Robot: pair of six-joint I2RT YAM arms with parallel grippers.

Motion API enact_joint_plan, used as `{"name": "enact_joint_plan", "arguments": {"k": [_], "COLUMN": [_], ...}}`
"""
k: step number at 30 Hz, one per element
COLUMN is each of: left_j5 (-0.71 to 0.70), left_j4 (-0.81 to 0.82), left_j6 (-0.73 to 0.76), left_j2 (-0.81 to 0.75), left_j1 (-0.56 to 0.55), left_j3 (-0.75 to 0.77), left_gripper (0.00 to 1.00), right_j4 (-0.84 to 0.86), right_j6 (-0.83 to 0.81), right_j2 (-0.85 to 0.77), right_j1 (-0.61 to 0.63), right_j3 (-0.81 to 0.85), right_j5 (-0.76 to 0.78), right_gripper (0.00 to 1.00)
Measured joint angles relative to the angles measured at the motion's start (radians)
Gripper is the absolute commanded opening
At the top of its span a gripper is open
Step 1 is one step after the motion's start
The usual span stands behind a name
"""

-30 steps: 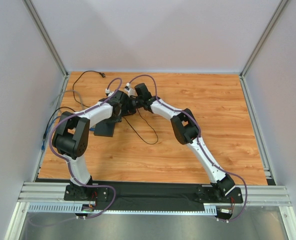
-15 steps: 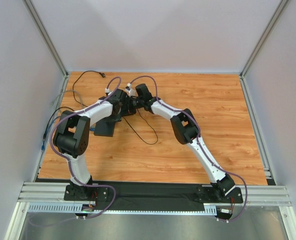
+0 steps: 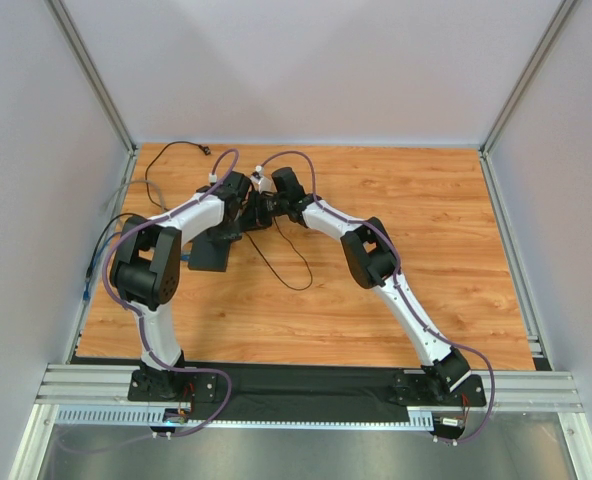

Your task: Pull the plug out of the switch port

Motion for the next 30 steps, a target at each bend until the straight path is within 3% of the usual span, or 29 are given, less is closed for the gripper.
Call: {"name": "enact_joint_plan", "arguments": {"k": [8, 13, 30], "left_j5": [0.013, 0.014, 0.017], "left_j4": [-0.015, -0.015, -0.015], "left_j6": [-0.003, -0.003, -0.011], "left_j2": [0.008, 0.008, 0.013], "left_j1": [0.008, 0.008, 0.013], "left_j3": [0.015, 0.015, 0.027], "left_gripper": [0.40, 0.40, 0.41], "right_j4": [0.009, 0.050, 0.225], "right_j6": [0.010, 0.043, 0.156], "right_j2": [0.000, 0.000, -0.021], "right_j1": [-0.001, -0.005, -0.012], "right_j3": [-0.004, -0.024, -0.127], "right_j5": [-0.001, -0.011, 0.001], "right_gripper": [0.11, 0.00, 0.00]}}
